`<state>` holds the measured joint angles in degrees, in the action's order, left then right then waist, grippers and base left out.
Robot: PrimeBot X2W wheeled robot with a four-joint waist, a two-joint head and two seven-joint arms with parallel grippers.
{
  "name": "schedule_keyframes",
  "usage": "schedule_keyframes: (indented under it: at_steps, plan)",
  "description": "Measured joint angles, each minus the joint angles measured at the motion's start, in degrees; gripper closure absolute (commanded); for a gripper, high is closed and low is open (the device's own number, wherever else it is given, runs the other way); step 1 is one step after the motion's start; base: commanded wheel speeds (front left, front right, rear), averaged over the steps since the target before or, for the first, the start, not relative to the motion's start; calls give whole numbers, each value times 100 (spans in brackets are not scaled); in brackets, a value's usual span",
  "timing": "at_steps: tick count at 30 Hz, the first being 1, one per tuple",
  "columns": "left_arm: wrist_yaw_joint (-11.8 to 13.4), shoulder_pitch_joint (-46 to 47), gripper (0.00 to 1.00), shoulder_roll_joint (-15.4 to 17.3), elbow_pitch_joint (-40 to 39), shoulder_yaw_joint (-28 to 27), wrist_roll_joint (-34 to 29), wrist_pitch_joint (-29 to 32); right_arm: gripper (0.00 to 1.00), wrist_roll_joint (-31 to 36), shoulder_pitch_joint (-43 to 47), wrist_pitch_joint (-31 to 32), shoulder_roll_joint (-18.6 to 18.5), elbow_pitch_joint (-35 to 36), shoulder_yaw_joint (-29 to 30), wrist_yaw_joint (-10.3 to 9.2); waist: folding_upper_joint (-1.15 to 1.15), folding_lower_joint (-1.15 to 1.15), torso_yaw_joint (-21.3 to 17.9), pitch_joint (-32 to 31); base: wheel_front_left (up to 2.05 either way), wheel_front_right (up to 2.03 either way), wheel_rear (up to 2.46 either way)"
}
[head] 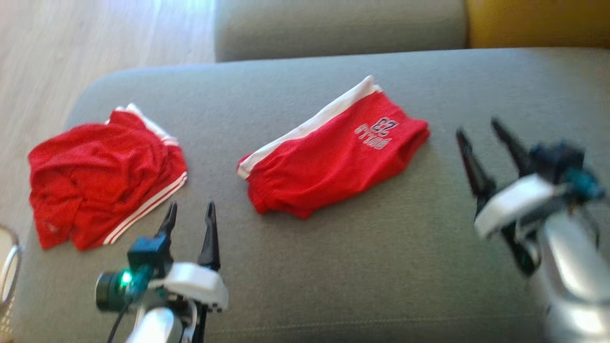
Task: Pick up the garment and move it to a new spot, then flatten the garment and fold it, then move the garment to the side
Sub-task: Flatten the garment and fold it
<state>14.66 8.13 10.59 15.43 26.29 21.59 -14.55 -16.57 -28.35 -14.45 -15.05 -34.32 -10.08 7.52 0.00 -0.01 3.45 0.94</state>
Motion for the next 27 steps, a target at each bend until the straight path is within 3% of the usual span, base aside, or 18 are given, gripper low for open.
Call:
schedule_keyframes:
  at_steps: [4, 10, 11, 20, 23, 27]
  plan:
    - [-66, -531, 0, -110, -305, -316, -289, 0, 0, 491, 1000, 0, 466, 582, 633, 0, 0, 0, -207, -217, 0, 0, 0]
    - [-236, -1109, 0, -416, -802, -801, -689, 0, 0, 893, 1778, 0, 928, 1147, 1178, -1, 0, 0, -321, -350, 0, 0, 0]
    - [-357, -1281, 0, -493, -903, -903, -794, 0, 0, 957, 1931, 0, 1017, 1249, 1316, 0, 0, 0, -308, -351, 0, 0, 0]
    - [-764, -1463, 0, -698, -1004, -1088, -1099, 0, 0, 1087, 2158, -1, 1156, 1378, 1544, -1, 0, 0, -154, -283, 0, 0, 0]
    - [-851, -1451, 0, -713, -958, -1129, -1185, 0, 0, 840, 2079, 82, 1172, 1084, 1529, 0, 0, 0, -58, -237, 0, 0, 0]
    - [-922, -1432, 0, -724, -890, -1161, -1202, 0, 0, -386, 1595, 625, 1203, 503, 1577, -1, 0, 0, 81, -128, 0, 0, 0]
